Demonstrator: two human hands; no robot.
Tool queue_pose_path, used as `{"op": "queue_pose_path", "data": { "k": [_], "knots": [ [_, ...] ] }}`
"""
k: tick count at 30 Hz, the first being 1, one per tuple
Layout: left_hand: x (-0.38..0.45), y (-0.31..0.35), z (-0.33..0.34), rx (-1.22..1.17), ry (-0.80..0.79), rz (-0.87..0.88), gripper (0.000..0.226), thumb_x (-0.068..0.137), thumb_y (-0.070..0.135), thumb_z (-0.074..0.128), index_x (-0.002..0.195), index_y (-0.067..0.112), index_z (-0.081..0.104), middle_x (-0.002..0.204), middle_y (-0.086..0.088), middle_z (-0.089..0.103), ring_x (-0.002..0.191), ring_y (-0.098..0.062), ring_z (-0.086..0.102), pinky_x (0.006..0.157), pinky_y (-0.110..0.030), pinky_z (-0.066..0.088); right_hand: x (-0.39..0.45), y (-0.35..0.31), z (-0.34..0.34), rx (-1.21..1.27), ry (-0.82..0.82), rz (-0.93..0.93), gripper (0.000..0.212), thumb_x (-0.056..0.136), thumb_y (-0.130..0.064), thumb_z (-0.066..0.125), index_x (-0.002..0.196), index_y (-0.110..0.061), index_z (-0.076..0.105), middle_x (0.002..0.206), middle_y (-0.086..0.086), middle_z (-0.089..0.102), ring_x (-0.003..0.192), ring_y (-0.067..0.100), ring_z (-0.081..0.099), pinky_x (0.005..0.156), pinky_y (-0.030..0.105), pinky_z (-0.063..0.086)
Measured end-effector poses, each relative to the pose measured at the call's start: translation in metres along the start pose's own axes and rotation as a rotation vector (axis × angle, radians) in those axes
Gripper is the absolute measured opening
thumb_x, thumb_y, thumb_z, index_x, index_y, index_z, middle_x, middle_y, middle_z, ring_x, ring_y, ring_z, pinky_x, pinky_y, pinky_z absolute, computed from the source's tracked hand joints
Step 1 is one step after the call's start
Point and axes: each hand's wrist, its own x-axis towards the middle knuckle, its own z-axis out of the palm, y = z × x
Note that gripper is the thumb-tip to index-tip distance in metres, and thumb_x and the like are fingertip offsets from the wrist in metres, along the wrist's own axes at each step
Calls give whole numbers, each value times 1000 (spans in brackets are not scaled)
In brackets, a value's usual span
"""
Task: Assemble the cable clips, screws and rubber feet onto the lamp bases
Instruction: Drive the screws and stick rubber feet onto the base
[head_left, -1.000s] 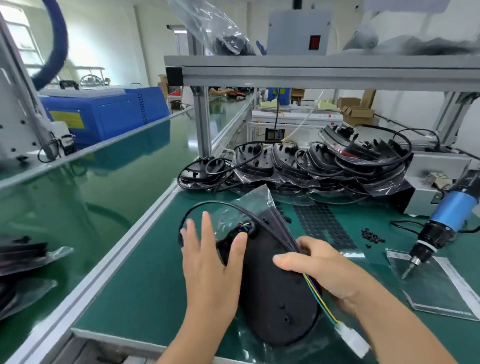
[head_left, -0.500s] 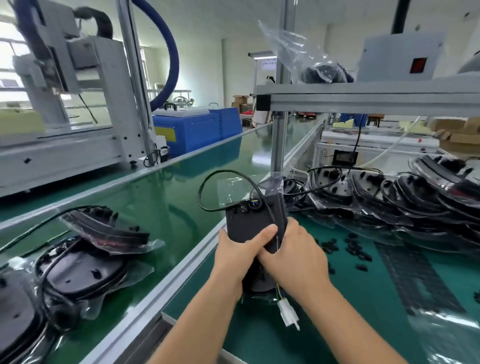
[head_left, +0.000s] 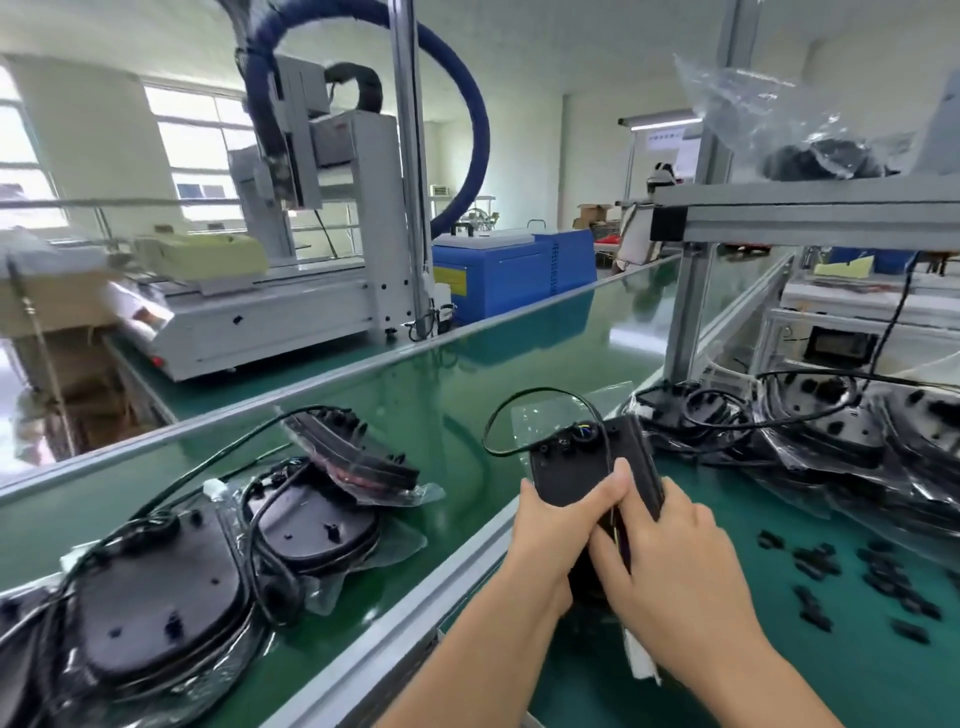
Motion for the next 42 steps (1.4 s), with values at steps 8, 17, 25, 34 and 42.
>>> {"op": "queue_pose_path", "data": {
  "k": [8, 17, 25, 34, 42],
  "knots": [
    [-1, 25, -35, -72, 50, 45, 73, 55, 61, 85, 111, 19, 64, 99, -4, 75, 89, -24, 73, 84, -44, 58, 3, -15, -10, 290, 68, -216, 67, 85, -69, 8, 148, -51, 20, 157, 2, 20, 131, 18, 24, 105, 32, 30],
    [-21, 59, -85, -108, 131, -22, 92, 35, 47, 96, 114, 9, 66, 97, -12, 75, 84, -33, 73, 80, -48, 58, 13, -55, -1, 415, 63, -403, 64, 87, -71, 17, 148, -51, 21, 158, 8, 23, 142, 20, 19, 110, 35, 29],
    [-45, 74, -145, -24, 409, 166, 52, 63, 37, 85, 101, 11, 62, 73, -7, 75, 62, -25, 73, 50, -33, 56, 3, -90, 1, 651, 12, -537, 60, 85, -75, 20, 143, -61, 17, 161, -4, 17, 144, 3, 14, 106, 21, 21],
    [-64, 95, -243, 305, 809, 283, 101, 55, 49, 74, 144, 27, 30, 134, -8, 55, 113, -34, 59, 95, -49, 50, 10, -66, 24, 616, -30, -362, 58, 95, -56, 28, 149, -35, 31, 138, -9, 48, 105, 1, 39, 91, 25, 32],
    [-63, 70, -246, 480, 1026, 143, 95, 79, 47, 66, 150, 8, 17, 138, -20, 46, 125, -39, 46, 101, -47, 44, 4, -64, 29, 654, -29, -353, 51, 99, -47, 37, 147, -31, 35, 117, -10, 53, 105, 4, 41, 88, 27, 34]
  ]
}}
